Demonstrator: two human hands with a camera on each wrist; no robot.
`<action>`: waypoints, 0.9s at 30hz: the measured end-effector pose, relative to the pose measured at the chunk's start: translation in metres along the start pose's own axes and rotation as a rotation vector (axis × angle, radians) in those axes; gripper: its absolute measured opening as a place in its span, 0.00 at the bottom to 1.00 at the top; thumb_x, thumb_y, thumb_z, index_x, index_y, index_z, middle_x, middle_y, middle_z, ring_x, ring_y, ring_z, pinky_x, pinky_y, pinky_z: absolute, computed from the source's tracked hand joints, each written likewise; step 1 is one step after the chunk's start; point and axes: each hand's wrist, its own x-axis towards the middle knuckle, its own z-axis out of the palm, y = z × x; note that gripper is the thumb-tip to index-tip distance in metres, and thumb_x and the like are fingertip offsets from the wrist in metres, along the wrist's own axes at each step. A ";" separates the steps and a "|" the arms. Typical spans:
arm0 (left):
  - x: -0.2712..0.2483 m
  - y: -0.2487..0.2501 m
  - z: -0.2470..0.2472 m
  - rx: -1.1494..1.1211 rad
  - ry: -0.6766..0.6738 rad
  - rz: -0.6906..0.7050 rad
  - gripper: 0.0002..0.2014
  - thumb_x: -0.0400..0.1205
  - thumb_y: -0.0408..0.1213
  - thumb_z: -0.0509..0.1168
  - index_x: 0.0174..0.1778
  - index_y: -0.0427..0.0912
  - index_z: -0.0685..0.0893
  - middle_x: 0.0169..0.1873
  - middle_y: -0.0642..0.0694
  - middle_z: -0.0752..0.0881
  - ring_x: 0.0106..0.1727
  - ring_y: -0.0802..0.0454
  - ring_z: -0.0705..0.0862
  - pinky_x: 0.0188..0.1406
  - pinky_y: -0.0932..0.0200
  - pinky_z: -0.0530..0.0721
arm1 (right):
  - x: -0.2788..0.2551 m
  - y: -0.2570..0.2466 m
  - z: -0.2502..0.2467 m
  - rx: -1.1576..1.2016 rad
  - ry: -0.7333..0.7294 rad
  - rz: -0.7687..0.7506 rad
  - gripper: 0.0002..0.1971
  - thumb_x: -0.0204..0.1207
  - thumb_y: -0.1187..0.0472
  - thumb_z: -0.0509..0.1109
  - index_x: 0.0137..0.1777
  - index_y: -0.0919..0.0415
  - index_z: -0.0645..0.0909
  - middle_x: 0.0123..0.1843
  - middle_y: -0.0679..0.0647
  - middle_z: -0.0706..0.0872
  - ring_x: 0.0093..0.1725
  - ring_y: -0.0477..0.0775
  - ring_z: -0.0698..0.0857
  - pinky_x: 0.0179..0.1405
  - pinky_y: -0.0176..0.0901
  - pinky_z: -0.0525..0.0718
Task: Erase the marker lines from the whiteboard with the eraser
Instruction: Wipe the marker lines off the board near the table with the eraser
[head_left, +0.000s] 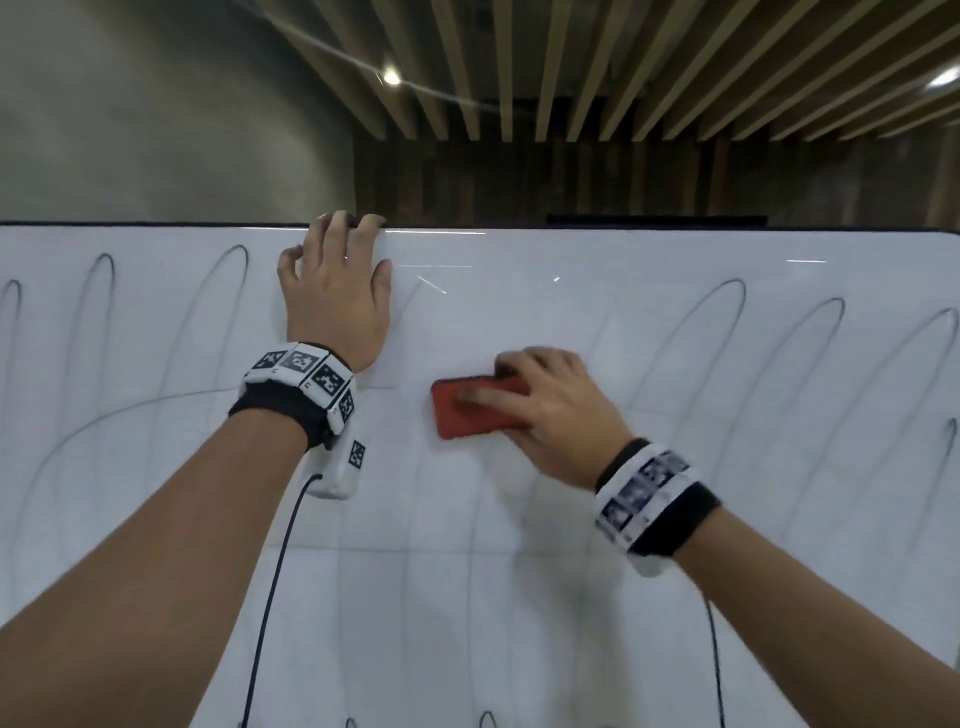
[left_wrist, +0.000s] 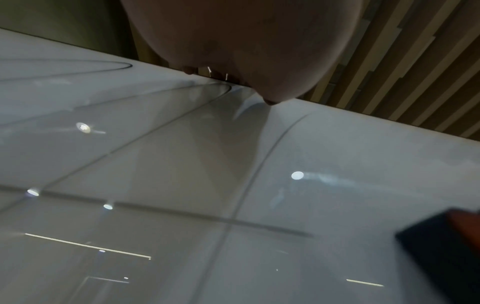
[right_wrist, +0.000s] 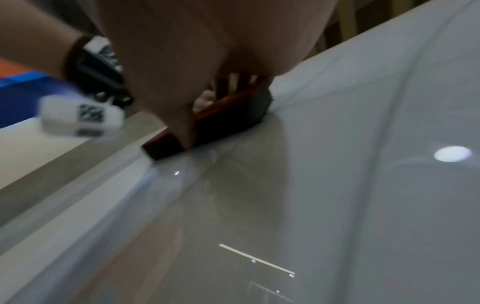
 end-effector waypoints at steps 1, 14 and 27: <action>0.000 -0.001 -0.001 0.000 -0.005 0.007 0.22 0.88 0.45 0.52 0.80 0.48 0.69 0.76 0.43 0.73 0.81 0.42 0.67 0.74 0.37 0.65 | 0.006 0.015 -0.010 0.018 0.042 0.061 0.26 0.72 0.59 0.76 0.72 0.44 0.83 0.63 0.58 0.83 0.60 0.65 0.80 0.62 0.56 0.72; 0.001 -0.003 -0.006 -0.006 -0.053 0.005 0.24 0.88 0.46 0.51 0.82 0.52 0.68 0.78 0.43 0.72 0.83 0.42 0.66 0.74 0.37 0.65 | -0.054 -0.049 0.031 0.091 -0.067 0.062 0.25 0.71 0.58 0.77 0.70 0.44 0.84 0.65 0.57 0.82 0.60 0.63 0.80 0.63 0.59 0.76; 0.000 0.002 -0.007 -0.018 -0.088 -0.031 0.24 0.89 0.46 0.52 0.83 0.52 0.66 0.82 0.42 0.69 0.86 0.41 0.62 0.78 0.35 0.62 | -0.035 -0.005 0.004 0.086 0.406 0.625 0.28 0.68 0.59 0.77 0.71 0.48 0.85 0.62 0.64 0.83 0.56 0.70 0.83 0.59 0.59 0.74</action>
